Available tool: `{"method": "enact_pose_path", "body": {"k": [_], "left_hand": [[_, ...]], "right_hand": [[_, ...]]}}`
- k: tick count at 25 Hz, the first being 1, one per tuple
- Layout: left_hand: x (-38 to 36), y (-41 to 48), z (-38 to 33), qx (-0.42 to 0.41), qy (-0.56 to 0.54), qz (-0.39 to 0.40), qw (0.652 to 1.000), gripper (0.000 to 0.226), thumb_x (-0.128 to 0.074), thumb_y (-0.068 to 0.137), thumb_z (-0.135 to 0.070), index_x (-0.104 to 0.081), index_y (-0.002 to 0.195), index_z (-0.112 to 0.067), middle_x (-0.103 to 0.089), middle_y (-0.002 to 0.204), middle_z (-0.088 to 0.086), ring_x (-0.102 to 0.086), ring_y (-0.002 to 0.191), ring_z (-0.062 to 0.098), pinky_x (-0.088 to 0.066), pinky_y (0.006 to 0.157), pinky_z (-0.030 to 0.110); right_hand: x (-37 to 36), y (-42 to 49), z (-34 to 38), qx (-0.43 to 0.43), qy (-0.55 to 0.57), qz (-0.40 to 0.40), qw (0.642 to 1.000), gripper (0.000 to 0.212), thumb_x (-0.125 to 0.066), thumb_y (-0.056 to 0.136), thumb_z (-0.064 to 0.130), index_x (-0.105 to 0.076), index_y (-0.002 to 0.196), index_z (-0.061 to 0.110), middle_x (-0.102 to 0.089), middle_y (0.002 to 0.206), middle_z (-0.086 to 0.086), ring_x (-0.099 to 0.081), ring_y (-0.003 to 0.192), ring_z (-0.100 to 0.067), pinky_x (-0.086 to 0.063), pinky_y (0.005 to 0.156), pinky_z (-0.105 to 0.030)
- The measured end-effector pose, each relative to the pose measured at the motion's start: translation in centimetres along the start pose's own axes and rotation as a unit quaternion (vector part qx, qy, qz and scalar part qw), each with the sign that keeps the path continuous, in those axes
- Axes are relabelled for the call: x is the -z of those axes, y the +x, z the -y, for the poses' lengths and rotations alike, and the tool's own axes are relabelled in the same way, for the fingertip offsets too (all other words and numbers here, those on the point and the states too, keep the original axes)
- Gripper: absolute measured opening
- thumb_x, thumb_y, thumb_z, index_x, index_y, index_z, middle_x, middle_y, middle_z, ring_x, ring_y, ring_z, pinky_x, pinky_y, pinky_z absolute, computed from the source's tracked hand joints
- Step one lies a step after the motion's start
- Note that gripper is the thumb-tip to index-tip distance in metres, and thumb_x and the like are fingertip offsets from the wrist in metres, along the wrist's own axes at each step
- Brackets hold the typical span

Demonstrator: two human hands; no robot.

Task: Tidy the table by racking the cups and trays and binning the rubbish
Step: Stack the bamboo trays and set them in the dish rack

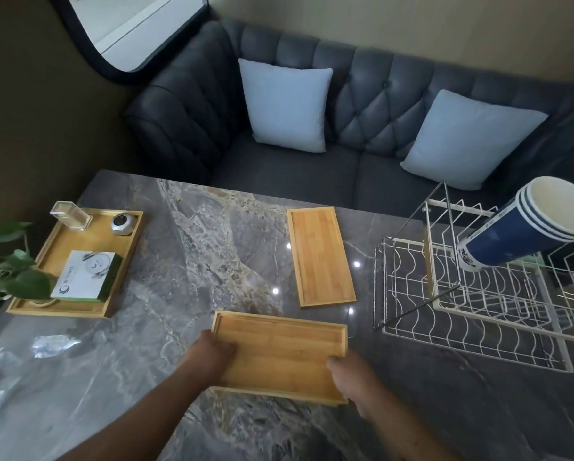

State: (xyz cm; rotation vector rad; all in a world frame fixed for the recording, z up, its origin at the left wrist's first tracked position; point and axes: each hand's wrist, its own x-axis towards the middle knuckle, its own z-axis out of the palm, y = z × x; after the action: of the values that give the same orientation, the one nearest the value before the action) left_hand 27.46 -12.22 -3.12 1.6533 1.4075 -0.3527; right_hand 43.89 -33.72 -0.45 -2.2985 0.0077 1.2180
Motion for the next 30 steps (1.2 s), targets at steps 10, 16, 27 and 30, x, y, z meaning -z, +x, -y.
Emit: {"method": "enact_pose_path", "body": {"k": [10, 16, 27, 30], "left_hand": [[2.0, 1.9, 0.1, -0.022, -0.002, 0.013, 1.000, 0.068, -0.046, 0.090, -0.075, -0.058, 0.129, -0.021, -0.066, 0.124, 0.007, -0.059, 0.100, 0.024, -0.045, 0.088, 0.040], [4.0, 4.1, 0.4, -0.026, -0.086, 0.023, 0.996, 0.060, -0.036, 0.099, -0.068, -0.070, 0.103, -0.018, -0.074, 0.105, 0.005, -0.068, 0.100, 0.028, -0.051, 0.098, 0.047], [8.4, 11.1, 2.3, -0.051, 0.035, -0.025, 0.998, 0.026, -0.060, 0.091, -0.047, -0.064, 0.114, -0.036, -0.069, 0.103, -0.010, -0.064, 0.088, 0.013, -0.046, 0.073, 0.028], [9.0, 12.0, 2.0, -0.063, 0.031, -0.021, 0.997, 0.030, -0.058, 0.087, -0.050, -0.059, 0.116, -0.040, -0.068, 0.108, -0.014, -0.065, 0.091, 0.011, -0.051, 0.076, 0.031]], "right_hand": [[2.9, 3.4, 5.3, 0.086, -0.111, -0.095, 0.986, 0.055, -0.054, 0.093, 0.034, -0.040, 0.145, 0.022, -0.063, 0.123, -0.007, -0.060, 0.083, -0.017, -0.041, 0.061, -0.025], [1.4, 6.8, 10.5, 0.139, -0.144, -0.059, 0.978, 0.055, -0.046, 0.098, 0.038, -0.038, 0.151, 0.024, -0.049, 0.148, -0.006, -0.058, 0.112, -0.024, -0.046, 0.088, -0.033], [-4.1, 13.1, 17.9, 0.178, -0.205, -0.064, 0.960, 0.052, -0.042, 0.098, 0.031, -0.033, 0.150, 0.034, -0.045, 0.148, -0.008, -0.039, 0.133, -0.031, -0.042, 0.107, -0.048], [-6.0, 12.6, 19.3, 0.230, -0.245, -0.043, 0.941, 0.045, -0.042, 0.097, 0.030, -0.041, 0.141, 0.041, -0.053, 0.137, -0.003, -0.046, 0.128, -0.029, -0.045, 0.103, -0.052]]}}
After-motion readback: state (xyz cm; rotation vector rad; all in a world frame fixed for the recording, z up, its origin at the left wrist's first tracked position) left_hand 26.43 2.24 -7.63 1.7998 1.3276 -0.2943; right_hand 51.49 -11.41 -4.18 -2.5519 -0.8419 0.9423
